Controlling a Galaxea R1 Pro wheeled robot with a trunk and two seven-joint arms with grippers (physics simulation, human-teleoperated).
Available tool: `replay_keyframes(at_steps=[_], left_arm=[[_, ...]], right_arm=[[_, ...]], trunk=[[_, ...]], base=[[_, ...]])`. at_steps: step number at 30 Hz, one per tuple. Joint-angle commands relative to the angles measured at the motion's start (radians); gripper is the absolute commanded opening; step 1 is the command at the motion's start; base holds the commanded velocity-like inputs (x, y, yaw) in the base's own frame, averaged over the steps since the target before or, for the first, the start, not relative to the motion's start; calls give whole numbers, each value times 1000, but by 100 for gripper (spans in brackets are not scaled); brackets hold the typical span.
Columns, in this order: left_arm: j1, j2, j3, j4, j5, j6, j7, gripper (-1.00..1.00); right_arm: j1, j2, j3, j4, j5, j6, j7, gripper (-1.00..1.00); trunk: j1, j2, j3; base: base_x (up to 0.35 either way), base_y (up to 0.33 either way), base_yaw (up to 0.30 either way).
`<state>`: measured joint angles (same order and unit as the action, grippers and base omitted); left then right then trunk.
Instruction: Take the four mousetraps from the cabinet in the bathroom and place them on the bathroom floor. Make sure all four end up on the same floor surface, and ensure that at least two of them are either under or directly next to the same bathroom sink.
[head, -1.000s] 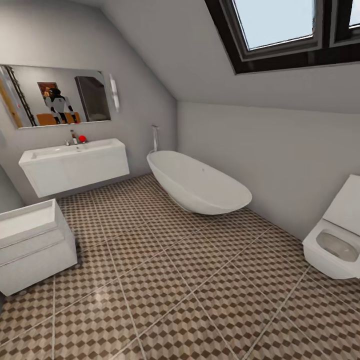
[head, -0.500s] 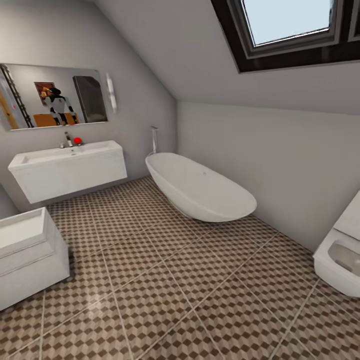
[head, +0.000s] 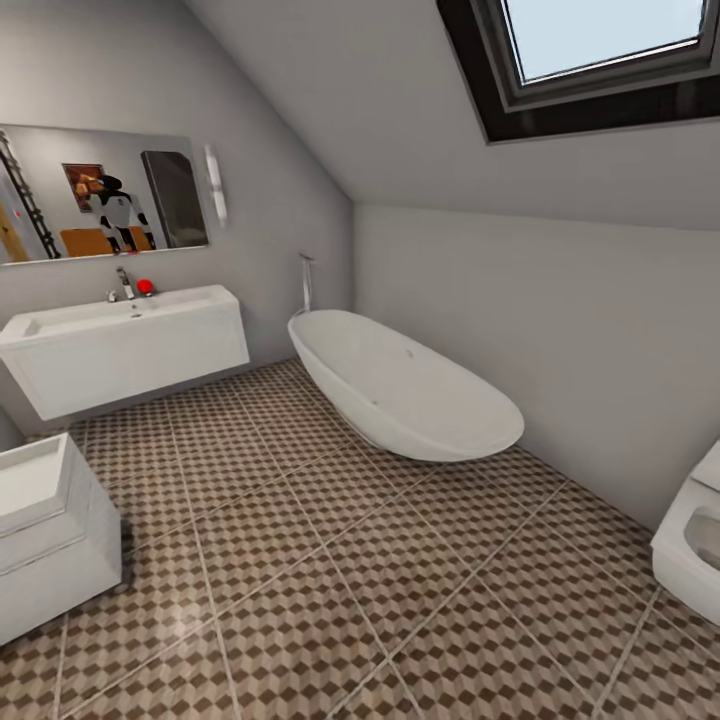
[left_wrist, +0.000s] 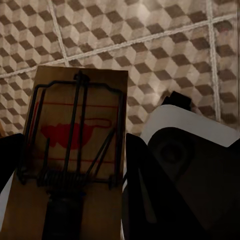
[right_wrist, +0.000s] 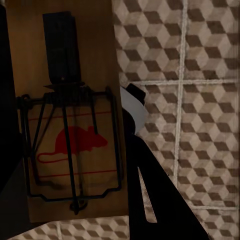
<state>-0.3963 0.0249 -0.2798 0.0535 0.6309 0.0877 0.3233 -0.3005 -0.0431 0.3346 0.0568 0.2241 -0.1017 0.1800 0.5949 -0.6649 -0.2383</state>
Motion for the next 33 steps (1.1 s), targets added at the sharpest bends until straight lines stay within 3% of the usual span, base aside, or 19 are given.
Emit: replay_keyframes(at_steps=[1,27,33], left_arm=[[-1,0,-9,0,1,6,2,-100],[-1,-2,-9,0,2,1,3,-100],[-1,0,-9,0,2,2,2,-100]], right_arm=[[-2,0,-2,4,7,-7,1,-100],[-2,-3,-2,5,5,-9,-5,-100],[-2,-6,-2,5,6,-9,-5,-100]], trunk=[[1,-1,-1],[1,-1,-2],[1,-1,-3]], base=[[268,0,0],[13,0,262],[26,0,69]])
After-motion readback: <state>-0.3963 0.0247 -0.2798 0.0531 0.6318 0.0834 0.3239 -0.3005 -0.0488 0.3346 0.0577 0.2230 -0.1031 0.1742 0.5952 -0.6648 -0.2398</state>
